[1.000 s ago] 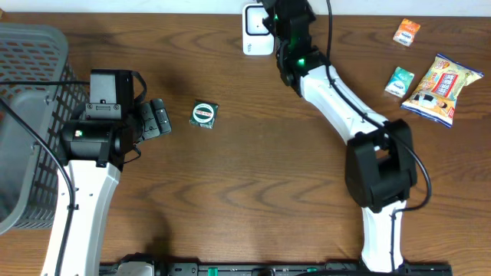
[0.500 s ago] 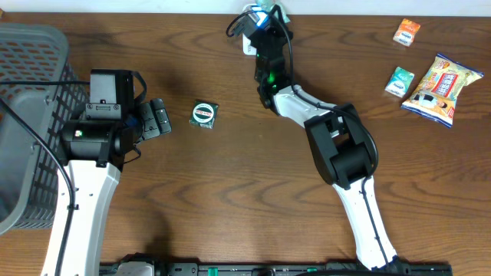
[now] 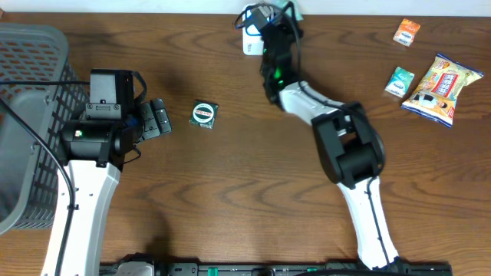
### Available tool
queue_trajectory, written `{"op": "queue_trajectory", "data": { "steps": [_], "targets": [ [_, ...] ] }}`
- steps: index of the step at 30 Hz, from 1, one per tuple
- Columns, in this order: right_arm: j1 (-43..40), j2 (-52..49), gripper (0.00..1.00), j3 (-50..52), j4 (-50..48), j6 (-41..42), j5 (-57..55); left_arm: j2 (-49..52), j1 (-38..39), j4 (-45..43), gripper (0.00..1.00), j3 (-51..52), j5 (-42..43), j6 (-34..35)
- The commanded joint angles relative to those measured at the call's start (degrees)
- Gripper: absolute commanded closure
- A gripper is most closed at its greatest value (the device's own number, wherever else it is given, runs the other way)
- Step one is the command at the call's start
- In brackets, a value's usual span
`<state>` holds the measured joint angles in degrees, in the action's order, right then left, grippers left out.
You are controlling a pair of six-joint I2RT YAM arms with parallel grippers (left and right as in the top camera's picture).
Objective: Scan the item barcode
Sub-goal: 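Carry the wipes pack right and release it beside the snack bag, then reach the right gripper to the green Zam-Buk tin and grasp it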
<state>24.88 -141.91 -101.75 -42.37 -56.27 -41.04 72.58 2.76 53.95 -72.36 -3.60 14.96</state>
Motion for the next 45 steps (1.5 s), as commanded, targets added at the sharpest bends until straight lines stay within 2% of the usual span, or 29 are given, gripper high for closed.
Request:
{"op": "queue_trajectory", "data": {
  "steps": [1, 8, 12, 13, 14, 18, 20, 21, 26, 29, 32, 36, 39, 41, 45],
  "targets": [
    [-4.66, 8.76, 0.99, -0.31, 7.04, 7.56, -3.67, -0.24, -0.17, 0.20, 0.02, -0.28, -0.76, -0.33],
    [-16.00, 16.46, 0.99, -0.31, 31.52, 19.82, -6.19, -0.24, -0.17, 0.20, 0.02, -0.28, -0.76, -0.33],
    [-23.45, 16.76, 0.99, -0.31, 43.98, 23.02, -9.03, -0.24, -0.17, 0.20, 0.03, -0.28, -0.76, -0.33],
    [-25.16, 16.76, 0.95, -0.28, 48.04, 24.02, -8.72, -0.24, -0.17, 0.20, 0.02, -0.28, -0.76, -0.33],
    [-26.73, 16.76, 0.86, -0.28, 51.80, 26.08, -8.09, -0.24, -0.17, 0.20, 0.02, -0.28, -0.76, -0.33],
    [-31.71, 16.76, 0.43, -0.28, 63.19, 36.76, -0.66, -0.24, -0.17, 0.20, 0.02, -0.28, -0.76, -0.33],
    [-33.07, 16.76, 0.29, -0.28, 66.82, 39.06, 3.65, -0.24, -0.17, 0.20, 0.02, -0.31, -0.76, -0.33],
    [-33.44, 16.76, 0.26, -0.28, 68.04, 40.17, 5.16, -0.24, -0.17, 0.20, 0.02, -0.28, -0.76, -0.33],
    [-32.48, 16.76, 0.19, -0.28, 70.12, 43.63, 8.83, -0.24, -0.17, 0.20, 0.02, -0.28, -0.76, -0.33],
    [-30.03, 16.76, 0.19, -0.28, 71.60, 43.60, 16.63, -0.24, -0.17, 0.20, 0.02, -0.28, -0.76, -0.33],
    [-26.56, 16.76, 0.19, -0.28, 74.51, 43.63, 30.73, -0.24, -0.17, 0.20, 0.02, -0.28, -0.76, -0.33],
    [-21.24, 16.76, 0.24, -0.28, 78.05, 43.67, 56.48, -0.24, -0.17, 0.20, 0.02, -0.28, -0.76, -0.33],
    [-16.39, 16.76, 0.25, -0.28, 77.48, 45.22, 74.16, -0.24, -0.17, 0.20, 0.02, -0.28, -0.76, -0.33],
    [-13.09, 16.74, 0.25, -0.28, 75.45, 48.74, 76.72, -0.24, -0.17, 0.20, 0.02, -0.28, -0.76, -0.33],
    [-6.29, 16.59, 0.20, -0.28, 71.87, 56.11, 71.76, -0.24, -0.17, 0.20, 0.02, -0.28, -0.76, -0.33]
  ]
}}
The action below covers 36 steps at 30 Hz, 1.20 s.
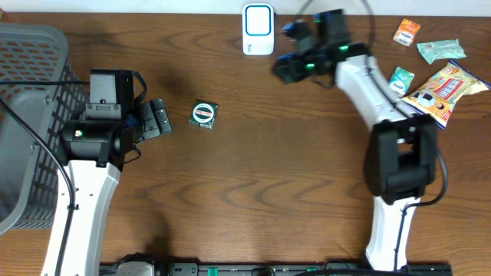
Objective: Scan the item barcode
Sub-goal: 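Reach the right gripper to the green Zam-Buk tin and grasp it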
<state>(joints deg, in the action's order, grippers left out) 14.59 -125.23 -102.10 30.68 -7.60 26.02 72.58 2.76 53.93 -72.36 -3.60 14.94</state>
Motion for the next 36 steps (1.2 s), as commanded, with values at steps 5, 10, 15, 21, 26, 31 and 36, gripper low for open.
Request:
{"op": "queue_trajectory", "data": {
  "steps": [5, 10, 15, 21, 26, 31, 36],
  "targets": [
    [12.98, -1.38, 0.01, 0.07, -5.14, 7.93, -5.49, -0.24, -0.17, 0.22, 0.02, -0.28, -0.76, -0.31],
    [19.56, -2.73, 0.01, 0.07, -8.22, 8.48, -13.88, -0.24, -0.17, 0.22, 0.02, -0.28, -0.76, -0.31],
    [23.93, -3.41, 0.06, 0.07, -8.31, 20.76, -21.66, -0.24, -0.17, 0.22, 0.02, -0.28, -0.76, -0.31],
    [27.47, -5.64, 0.16, 0.07, -9.66, 35.26, -24.83, -0.24, -0.17, 0.22, 0.02, -0.28, -0.76, -0.31],
    [29.55, -7.85, 0.14, 0.07, -10.36, 38.69, -28.61, -0.24, -0.17, 0.22, 0.02, -0.28, -0.76, -0.31],
    [31.30, -9.79, 0.13, 0.07, -9.90, 40.85, -32.89, -0.24, -0.17, 0.22, 0.02, -0.28, -0.76, -0.31],
    [32.02, -10.12, 0.13, 0.07, -5.44, 40.83, -38.23, -0.24, -0.17, 0.22, 0.02, -0.28, -0.76, -0.31]
  ]
}}
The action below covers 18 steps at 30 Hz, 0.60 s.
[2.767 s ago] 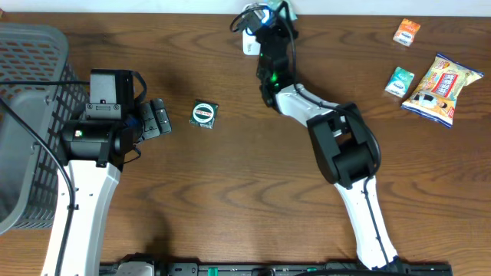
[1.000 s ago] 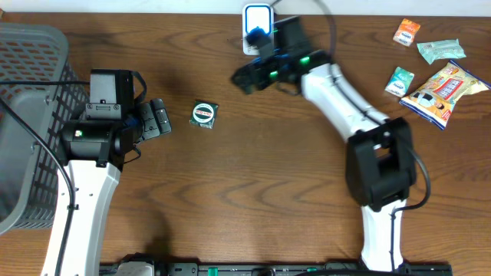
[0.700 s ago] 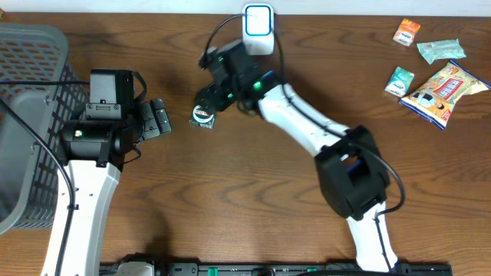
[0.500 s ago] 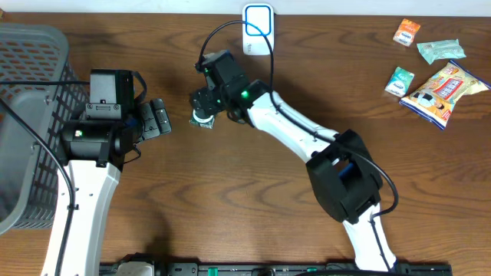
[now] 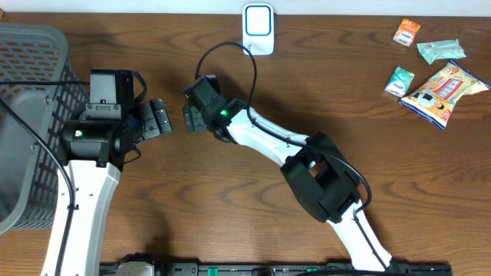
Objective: Scan the item barcode
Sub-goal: 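Reach the right gripper to the green Zam-Buk tin and grasp it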
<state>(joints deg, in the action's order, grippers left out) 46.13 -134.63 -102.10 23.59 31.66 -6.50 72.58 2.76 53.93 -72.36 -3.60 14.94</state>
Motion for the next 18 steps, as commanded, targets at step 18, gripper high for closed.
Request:
{"op": "queue_trajectory", "data": {
  "steps": [18],
  "targets": [
    [-5.92, 5.92, 0.15, 0.04, 8.74, -21.20, -4.92, -0.24, -0.17, 0.22, 0.02, -0.28, -0.76, -0.31]
  ]
}}
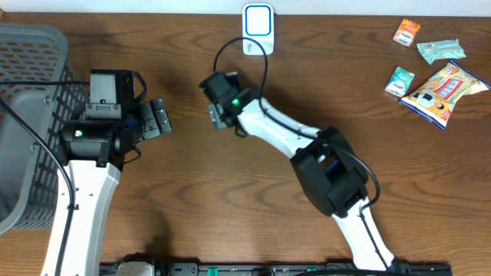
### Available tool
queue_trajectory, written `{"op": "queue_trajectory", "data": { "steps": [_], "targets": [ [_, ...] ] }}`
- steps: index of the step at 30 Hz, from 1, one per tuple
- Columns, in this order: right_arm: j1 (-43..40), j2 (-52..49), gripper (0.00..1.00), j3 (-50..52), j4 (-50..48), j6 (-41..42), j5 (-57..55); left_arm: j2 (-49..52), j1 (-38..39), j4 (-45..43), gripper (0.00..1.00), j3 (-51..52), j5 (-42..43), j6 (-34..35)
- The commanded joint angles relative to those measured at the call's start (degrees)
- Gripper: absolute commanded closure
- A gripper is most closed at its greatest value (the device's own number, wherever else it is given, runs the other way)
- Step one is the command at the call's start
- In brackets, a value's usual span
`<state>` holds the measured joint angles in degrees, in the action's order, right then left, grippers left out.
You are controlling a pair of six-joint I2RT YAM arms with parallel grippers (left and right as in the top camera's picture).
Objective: Scan the item barcode
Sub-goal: 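Reach the right gripper to the green Zam-Buk tin and grasp it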
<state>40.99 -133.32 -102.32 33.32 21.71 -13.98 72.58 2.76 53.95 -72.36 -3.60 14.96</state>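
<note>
The white scanner [258,27] with a blue face stands at the back edge of the table. My right gripper [218,116] hangs left of centre, in front of the scanner and a little to its left. It is shut on the small dark packet with the round label, which is mostly hidden under the fingers. The spot on the table where that packet could lie shows bare wood. My left gripper [159,119] rests at the left, open and holding nothing.
A grey mesh basket [34,84] fills the far left. At the back right lie an orange packet [406,32], a pale green pack [439,50], a teal packet [399,80] and a yellow snack bag [443,90].
My right gripper has shifted right and slightly back from the packet's spot. The round-labelled packet is gone from the table there, taken up in the gripper. The left arm has not moved.
My right gripper was first at the scanner. Then it was at the back right, where a pale green pack had appeared on the table. Then it stood over the round-labelled packet left of centre, and now it holds that packet off its spot.
</note>
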Motion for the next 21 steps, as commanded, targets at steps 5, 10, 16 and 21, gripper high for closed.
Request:
{"op": "queue_trajectory", "data": {
  "steps": [5, 10, 16, 21],
  "targets": [
    [-3.17, 5.57, 0.15, 0.28, -4.74, -20.55, 12.07, -0.24, -0.17, 0.20, 0.02, -0.28, -0.76, -0.33],
    [-6.36, 3.93, 0.11, 0.28, -5.29, -26.69, 22.14, -0.24, -0.17, 0.20, 0.02, -0.28, -0.76, -0.33],
    [-8.92, 1.79, 0.09, 0.33, -4.79, -27.36, 24.28, -0.24, -0.17, 0.20, 0.02, -0.28, -0.76, -0.33],
    [-9.01, 1.20, 0.13, 0.33, -4.61, -26.40, 25.49, -0.24, -0.17, 0.20, 0.02, -0.28, -0.76, -0.33]
  ]
}}
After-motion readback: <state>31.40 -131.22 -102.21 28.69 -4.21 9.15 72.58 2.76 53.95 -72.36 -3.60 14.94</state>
